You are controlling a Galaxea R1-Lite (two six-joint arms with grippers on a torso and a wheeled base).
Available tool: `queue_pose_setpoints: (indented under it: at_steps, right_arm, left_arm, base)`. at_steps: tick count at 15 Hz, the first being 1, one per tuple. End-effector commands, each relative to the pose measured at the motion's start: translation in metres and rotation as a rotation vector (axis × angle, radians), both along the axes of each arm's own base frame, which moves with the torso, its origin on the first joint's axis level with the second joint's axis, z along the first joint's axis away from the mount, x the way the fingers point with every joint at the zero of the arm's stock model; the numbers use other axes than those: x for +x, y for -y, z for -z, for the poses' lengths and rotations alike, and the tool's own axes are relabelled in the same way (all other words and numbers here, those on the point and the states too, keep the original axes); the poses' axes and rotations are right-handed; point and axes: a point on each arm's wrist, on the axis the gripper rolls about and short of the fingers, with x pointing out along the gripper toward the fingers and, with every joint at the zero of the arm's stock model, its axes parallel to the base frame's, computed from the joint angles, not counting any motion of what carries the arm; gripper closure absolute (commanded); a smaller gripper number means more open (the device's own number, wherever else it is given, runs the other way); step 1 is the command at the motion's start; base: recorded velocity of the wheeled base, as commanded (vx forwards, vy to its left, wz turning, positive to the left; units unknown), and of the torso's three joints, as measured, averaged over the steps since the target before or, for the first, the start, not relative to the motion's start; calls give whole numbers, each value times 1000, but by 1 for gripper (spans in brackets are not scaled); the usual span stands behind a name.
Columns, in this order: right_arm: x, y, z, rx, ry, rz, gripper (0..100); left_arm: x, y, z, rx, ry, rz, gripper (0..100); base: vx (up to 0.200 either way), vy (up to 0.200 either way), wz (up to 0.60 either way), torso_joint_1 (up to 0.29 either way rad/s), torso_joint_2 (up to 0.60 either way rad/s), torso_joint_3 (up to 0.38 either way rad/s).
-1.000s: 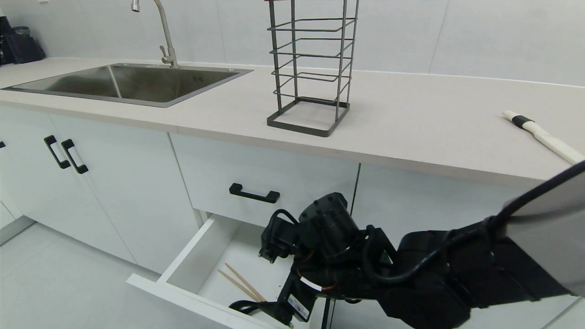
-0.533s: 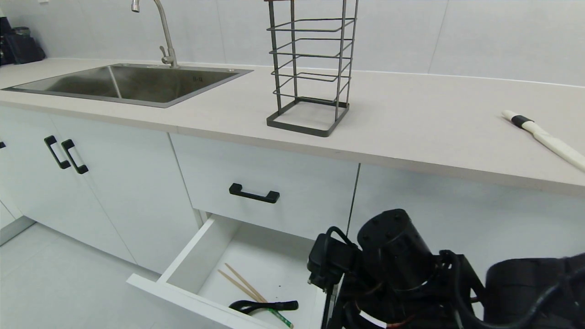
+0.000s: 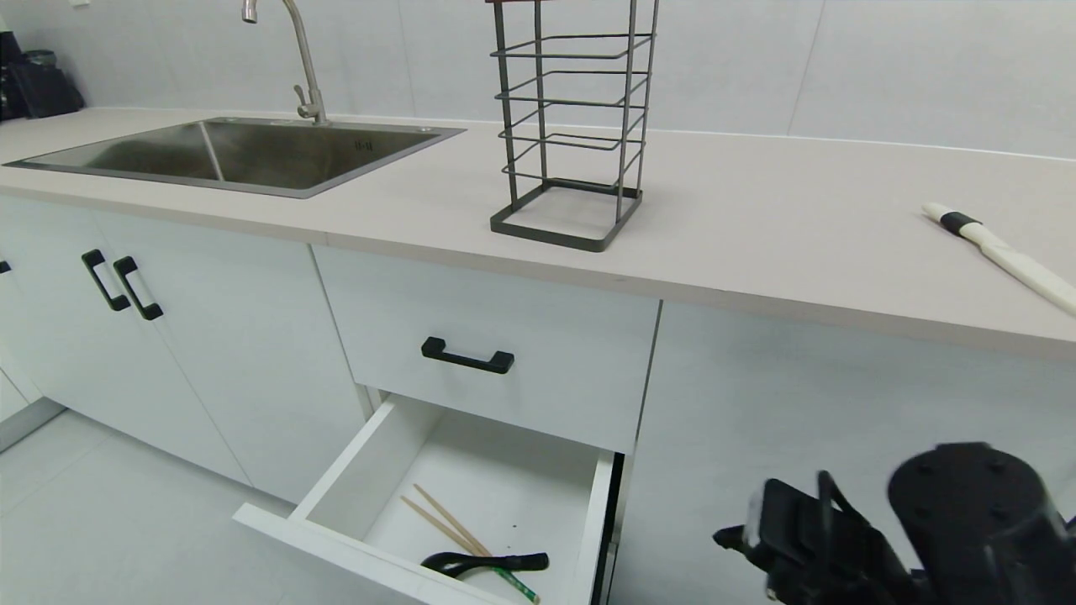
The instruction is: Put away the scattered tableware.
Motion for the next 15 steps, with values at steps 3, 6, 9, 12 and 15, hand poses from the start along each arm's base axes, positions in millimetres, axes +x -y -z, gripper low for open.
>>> queue_pose_setpoints:
  at_steps: [3, 6, 9, 12, 15]
  right_arm:
    - [-55, 76, -2, 126, 94, 57, 0]
    - [-79, 105, 7, 228, 105, 136, 0]
    - [-88, 123, 2, 321, 220, 336, 0]
    - [-95, 133, 0, 429, 266, 460, 0]
    - [-104, 141, -1, 476, 362, 573, 0]
  left_arm:
    - [0, 0, 0, 0, -2, 0, 0]
    - [0, 0, 0, 0, -2, 0, 0]
    - [0, 0, 0, 0, -2, 0, 0]
    - [0, 0, 0, 0, -2, 0, 0]
    - [0, 0, 0, 0, -2, 0, 0]
  base:
    - [0, 0, 0, 0, 0, 0]
    - [0, 0, 0, 0, 0, 0]
    - [0, 0, 0, 0, 0, 0]
    - [0, 0, 0, 0, 0, 0]
    - [0, 0, 0, 0, 0, 0]
